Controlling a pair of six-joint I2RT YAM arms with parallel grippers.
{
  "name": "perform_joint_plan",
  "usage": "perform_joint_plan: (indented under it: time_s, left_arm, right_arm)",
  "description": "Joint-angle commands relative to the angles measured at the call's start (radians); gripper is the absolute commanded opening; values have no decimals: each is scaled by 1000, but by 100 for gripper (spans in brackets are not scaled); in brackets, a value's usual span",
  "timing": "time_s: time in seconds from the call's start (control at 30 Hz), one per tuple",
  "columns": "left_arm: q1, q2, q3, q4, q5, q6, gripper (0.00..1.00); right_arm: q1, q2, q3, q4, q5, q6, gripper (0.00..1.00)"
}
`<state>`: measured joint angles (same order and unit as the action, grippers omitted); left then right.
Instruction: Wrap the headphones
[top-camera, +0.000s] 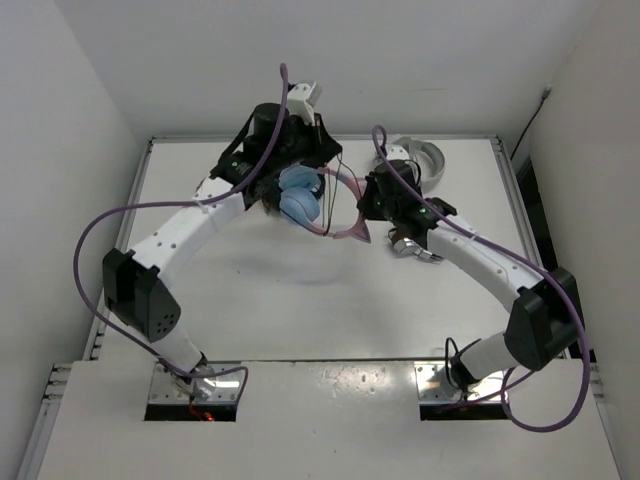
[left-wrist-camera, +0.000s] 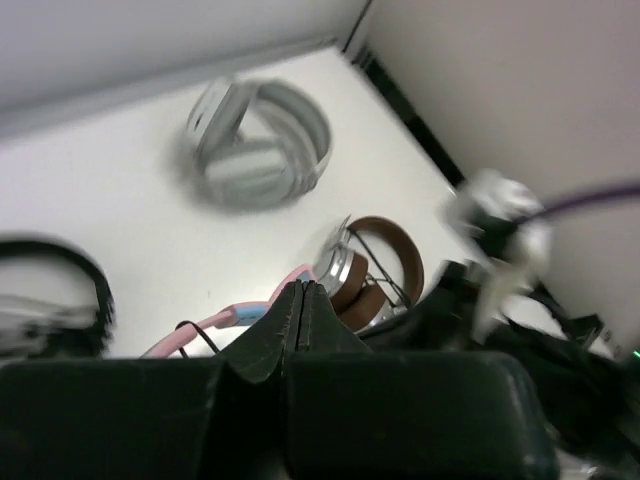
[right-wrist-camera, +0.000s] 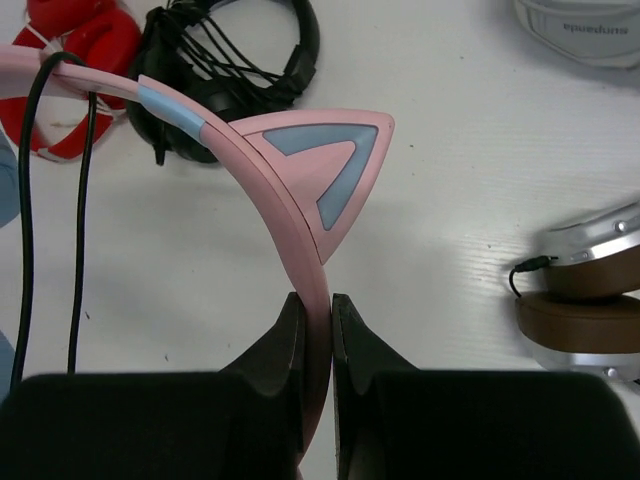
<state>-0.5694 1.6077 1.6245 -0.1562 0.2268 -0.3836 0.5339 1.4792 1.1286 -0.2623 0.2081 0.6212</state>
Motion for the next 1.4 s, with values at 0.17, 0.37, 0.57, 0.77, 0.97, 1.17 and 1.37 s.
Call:
perform_joint_plan:
  time_s: [0.17, 0.37, 0.57, 0.77, 0.97, 1.17, 1.37]
  left_arm:
    - [123, 51, 40, 90, -188, -327, 0]
    - [216, 72, 2, 127, -188, -360, 0]
    - [272, 93, -57, 136, -138, -405, 1]
    - [282, 103, -121, 225, -51, -390, 2]
    - [301, 141, -80, 253, -67, -367, 2]
    - [319, 159, -113, 188, -115, -367, 23]
    - [329, 141, -163, 202, -104, -334, 62]
  right_arm:
    - [87, -48, -35, -11, -39, -90, 0]
    - [97, -48, -67, -20, -137, -100, 0]
    - [106, -27, -56, -11, -243, -121, 0]
    - [129, -8, -79, 32, -441, -167, 0]
    - [147, 1, -98, 41, -561, -178, 0]
    - [138, -8, -108, 41, -595, -169, 0]
    - [129, -8, -119, 52, -605, -150, 0]
